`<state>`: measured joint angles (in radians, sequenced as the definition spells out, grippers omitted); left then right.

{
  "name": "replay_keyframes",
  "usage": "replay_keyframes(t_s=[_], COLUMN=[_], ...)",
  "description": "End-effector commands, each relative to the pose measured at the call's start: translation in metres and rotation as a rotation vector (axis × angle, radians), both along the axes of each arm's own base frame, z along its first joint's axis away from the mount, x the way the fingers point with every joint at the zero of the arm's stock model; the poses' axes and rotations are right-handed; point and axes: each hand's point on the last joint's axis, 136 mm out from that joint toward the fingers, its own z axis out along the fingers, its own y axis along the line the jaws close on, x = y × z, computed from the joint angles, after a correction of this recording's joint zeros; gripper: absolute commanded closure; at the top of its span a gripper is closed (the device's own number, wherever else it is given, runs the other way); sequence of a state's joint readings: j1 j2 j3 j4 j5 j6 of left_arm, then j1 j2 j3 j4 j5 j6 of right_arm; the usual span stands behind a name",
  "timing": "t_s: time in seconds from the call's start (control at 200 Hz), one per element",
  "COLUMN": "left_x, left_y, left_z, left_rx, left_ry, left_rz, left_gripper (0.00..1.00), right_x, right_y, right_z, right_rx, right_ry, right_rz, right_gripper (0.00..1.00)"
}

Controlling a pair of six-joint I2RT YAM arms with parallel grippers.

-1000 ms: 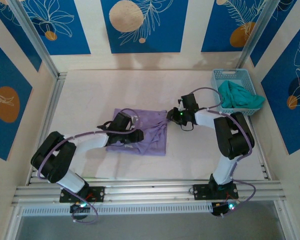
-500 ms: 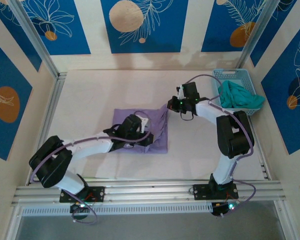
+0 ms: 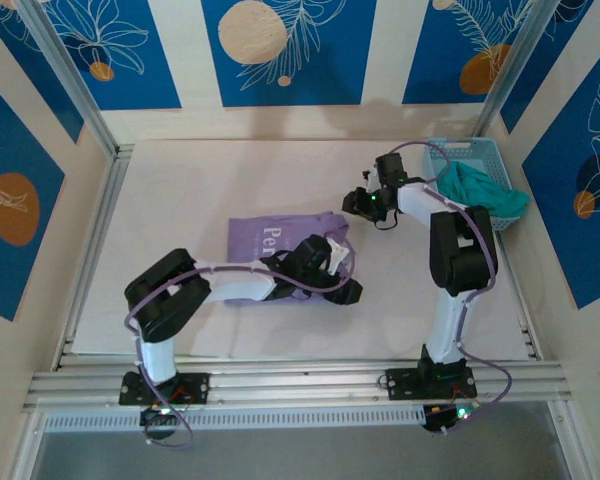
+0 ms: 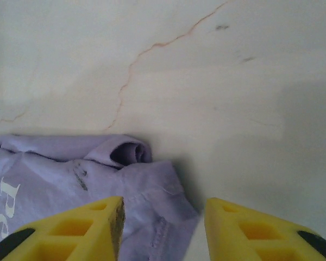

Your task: Fold the inside-out t-shirt

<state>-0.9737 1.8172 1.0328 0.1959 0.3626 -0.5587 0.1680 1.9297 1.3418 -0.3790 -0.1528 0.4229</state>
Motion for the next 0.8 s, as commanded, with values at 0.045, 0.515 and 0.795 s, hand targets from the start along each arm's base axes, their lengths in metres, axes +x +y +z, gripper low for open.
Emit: replay_keyframes(t_s=[0.045,0.515,0.795], left_x=[0.038,0.197,0.205], left_y=[0.071,0.224,0.258], left_z=[0.044,-0.008,-0.052], left_rx=[0.015,0.142,0.235], left_ry=[-0.115,0.063,0.16], left_rz=[0.147,0.587,0.623], left_gripper=[0.35,0.32,0.32], right_x=[-0.047,-0.205,-0.197], right_y=[-0.004,0.103,0.073], right_z=[0.04,0.005,-0.06], right_rx=[0.033,0.115,-0.101], right_ry=[-0.058,0.042,0.186], right_rz=[0.01,0.167,0.066], right_gripper=[0.53,0.5,0.52])
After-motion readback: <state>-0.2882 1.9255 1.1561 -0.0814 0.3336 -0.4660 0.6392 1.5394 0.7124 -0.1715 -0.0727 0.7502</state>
